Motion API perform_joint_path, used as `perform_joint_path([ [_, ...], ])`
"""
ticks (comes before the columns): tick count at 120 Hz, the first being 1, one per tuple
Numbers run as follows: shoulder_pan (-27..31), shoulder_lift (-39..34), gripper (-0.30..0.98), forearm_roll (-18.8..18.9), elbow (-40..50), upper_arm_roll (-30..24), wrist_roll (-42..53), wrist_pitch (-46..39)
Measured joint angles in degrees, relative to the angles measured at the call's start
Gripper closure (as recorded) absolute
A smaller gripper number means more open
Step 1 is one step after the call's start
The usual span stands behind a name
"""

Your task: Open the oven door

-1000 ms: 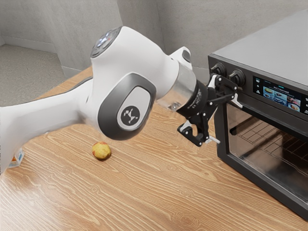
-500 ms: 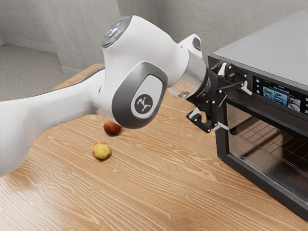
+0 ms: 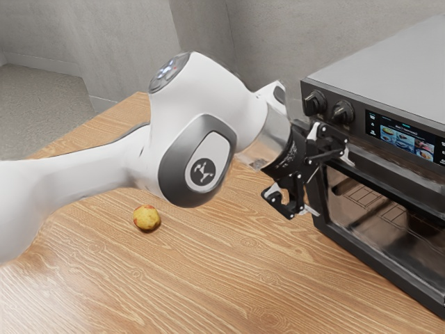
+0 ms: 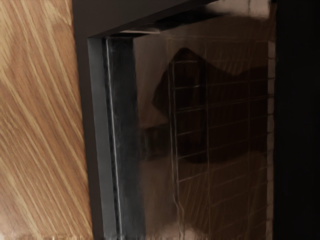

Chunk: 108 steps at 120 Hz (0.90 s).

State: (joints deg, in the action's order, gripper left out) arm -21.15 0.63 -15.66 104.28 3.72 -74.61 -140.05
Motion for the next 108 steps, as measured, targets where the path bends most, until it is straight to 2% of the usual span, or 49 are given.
perform_joint_path([
  [15, 0.07, -6.19, 0.00, -0.27, 7.62, 0.34, 0.31, -0.40],
  [38, 6.33, -14.50, 0.00, -1.12, 16.07, -0.53, 0.69, -1.84],
  [48, 11.02, -18.91, 0.00, -1.19, 19.38, -3.74, 0.82, -2.18],
  [57, 19.33, -25.41, 0.00, -1.29, 23.55, -10.47, 0.94, -2.38],
  [65, 23.06, -28.93, 0.00, -0.98, 24.56, -13.26, 1.15, -1.74],
  [77, 29.57, -23.11, 0.00, 4.61, 5.03, -13.88, 2.47, 11.87],
  [82, 31.63, -21.21, 0.00, 6.24, 0.33, -13.26, 2.97, 18.04],
  [94, 32.73, -19.86, 0.00, 8.30, 2.67, -10.90, 3.97, 28.77],
  [108, 29.97, -20.81, 0.00, 9.21, 4.75, -10.97, 4.78, 36.42],
])
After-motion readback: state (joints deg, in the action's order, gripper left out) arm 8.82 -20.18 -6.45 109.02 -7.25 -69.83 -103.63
